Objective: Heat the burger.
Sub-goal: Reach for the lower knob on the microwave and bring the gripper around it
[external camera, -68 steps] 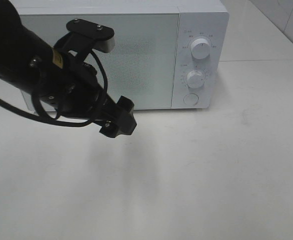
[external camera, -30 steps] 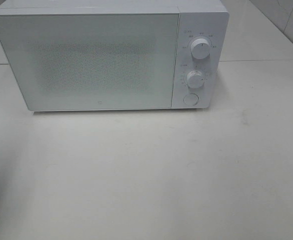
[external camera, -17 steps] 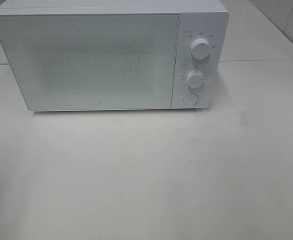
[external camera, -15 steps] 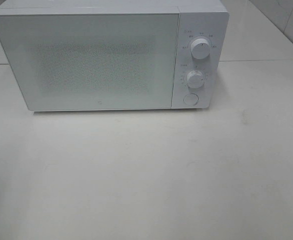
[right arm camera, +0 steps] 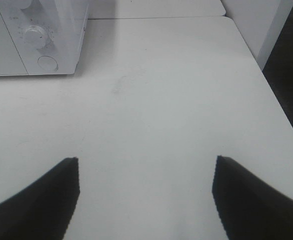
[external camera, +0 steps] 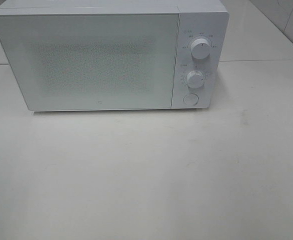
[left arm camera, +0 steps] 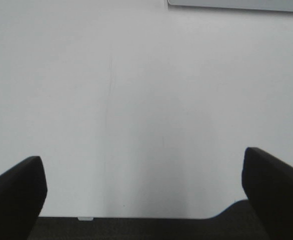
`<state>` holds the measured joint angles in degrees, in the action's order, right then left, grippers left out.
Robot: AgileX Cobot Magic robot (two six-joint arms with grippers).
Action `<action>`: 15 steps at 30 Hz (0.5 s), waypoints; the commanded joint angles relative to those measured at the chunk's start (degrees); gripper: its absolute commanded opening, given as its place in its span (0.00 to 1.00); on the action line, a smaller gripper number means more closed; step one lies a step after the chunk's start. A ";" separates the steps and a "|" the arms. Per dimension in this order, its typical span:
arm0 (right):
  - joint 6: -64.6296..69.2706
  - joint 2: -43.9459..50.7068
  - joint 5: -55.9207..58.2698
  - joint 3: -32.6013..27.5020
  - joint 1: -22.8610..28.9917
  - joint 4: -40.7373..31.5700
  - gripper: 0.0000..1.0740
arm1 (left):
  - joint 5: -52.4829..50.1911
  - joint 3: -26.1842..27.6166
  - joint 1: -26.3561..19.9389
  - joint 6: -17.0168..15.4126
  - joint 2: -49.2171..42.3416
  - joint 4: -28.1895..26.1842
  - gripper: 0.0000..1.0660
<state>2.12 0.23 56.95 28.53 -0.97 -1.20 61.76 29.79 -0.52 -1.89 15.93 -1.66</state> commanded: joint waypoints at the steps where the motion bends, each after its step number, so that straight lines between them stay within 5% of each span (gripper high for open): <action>1: -0.23 1.83 -0.06 0.00 -0.34 0.40 0.67 | -0.23 -0.23 -0.23 0.17 -5.16 0.46 0.93; 15: -0.23 1.83 -0.06 0.00 -0.34 0.40 0.67 | -0.23 -0.23 -0.23 0.17 -17.70 0.46 0.93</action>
<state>2.12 0.23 56.95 28.53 -0.97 -1.20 61.82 29.79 -0.52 -1.89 0.29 -1.20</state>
